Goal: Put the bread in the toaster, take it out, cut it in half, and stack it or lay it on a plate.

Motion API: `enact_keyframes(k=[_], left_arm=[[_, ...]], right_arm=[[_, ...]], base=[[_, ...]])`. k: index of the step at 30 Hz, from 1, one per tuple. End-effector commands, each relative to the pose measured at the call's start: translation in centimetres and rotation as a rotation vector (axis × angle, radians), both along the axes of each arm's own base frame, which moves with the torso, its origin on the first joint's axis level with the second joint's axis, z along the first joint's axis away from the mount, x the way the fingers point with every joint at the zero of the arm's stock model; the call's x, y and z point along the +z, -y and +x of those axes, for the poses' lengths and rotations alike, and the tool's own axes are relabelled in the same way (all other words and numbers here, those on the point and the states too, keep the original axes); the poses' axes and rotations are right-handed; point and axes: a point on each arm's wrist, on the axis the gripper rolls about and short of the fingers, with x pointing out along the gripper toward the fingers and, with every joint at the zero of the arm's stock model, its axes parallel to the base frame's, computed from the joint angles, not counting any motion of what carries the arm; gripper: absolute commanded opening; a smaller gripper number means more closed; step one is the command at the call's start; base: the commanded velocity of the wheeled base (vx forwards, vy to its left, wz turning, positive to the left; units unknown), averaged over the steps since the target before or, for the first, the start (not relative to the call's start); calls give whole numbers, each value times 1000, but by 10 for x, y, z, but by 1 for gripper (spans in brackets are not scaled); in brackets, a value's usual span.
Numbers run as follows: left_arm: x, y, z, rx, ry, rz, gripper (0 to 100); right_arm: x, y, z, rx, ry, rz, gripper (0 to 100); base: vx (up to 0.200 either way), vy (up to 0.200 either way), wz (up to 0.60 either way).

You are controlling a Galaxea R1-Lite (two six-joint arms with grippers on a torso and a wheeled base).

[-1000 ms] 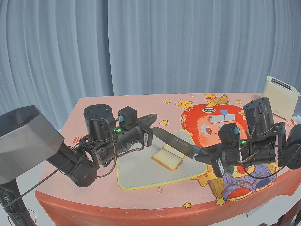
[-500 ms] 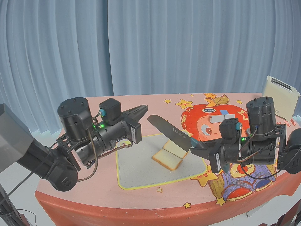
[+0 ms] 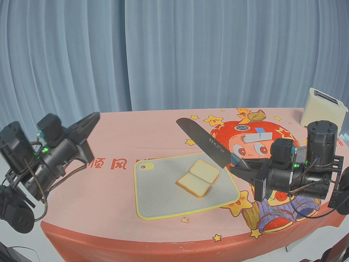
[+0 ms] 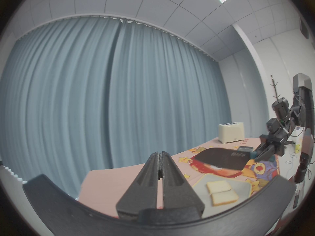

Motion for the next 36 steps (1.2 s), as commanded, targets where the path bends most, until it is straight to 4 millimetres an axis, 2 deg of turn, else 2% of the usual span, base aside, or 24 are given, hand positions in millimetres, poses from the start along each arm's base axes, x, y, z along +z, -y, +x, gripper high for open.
enact_keyframes(k=[1, 6, 7, 9, 14, 18, 19, 20, 22, 23, 25, 29, 31, 36], left_arm=[[3, -44, -48, 143, 47, -9, 0], [-12, -56, -80, 179, 25, 0, 0], [-12, -56, -80, 179, 25, 0, 0], [-19, -60, -100, 191, 42, 20, 0], [-14, -69, -129, 248, 100, 12, 0], [-26, -75, -161, 288, 45, 25, 0], [-26, -75, -161, 288, 45, 25, 0], [-35, -77, -183, 296, 43, 28, 0], [-45, -78, -199, 299, 26, 33, 0], [-46, -78, -200, 299, 25, 33, 0], [-65, -80, -218, 301, -16, 43, 0], [-88, -80, -234, 298, -53, 53, 0], [-101, -81, -236, 297, -145, 75, 0], [-105, -81, -235, 315, -202, 48, 0]], right_arm=[[20, 15, -23, 12, 83, 63, 0], [22, 21, -27, 2, 98, 72, 0], [22, 21, -27, 2, 98, 72, 0], [18, 22, -33, 15, 86, 67, 0], [21, 25, -30, -8, 98, 73, 0], [22, 31, -27, -38, 105, 74, 0], [22, 31, -27, -38, 105, 74, 0], [22, 31, -27, -37, 105, 74, 0], [23, 31, -27, -38, 111, 79, 0], [23, 31, -27, -35, 112, 79, 0], [25, 32, -28, -35, 117, 82, 0], [20, 32, -29, -35, 104, 68, 0], [20, 32, -28, -32, 101, 67, 0], [20, 32, -28, -32, 101, 72, 0]], base=[[0, 0, 0], [0, 0, 0], [0, 0, 0], [0, 0, 0], [0, 0, 0], [0, 0, 0], [0, 0, 0], [0, 0, 0], [0, 0, 0], [0, 0, 0], [0, 0, 0], [0, 0, 0], [0, 0, 0], [0, 0, 0]])
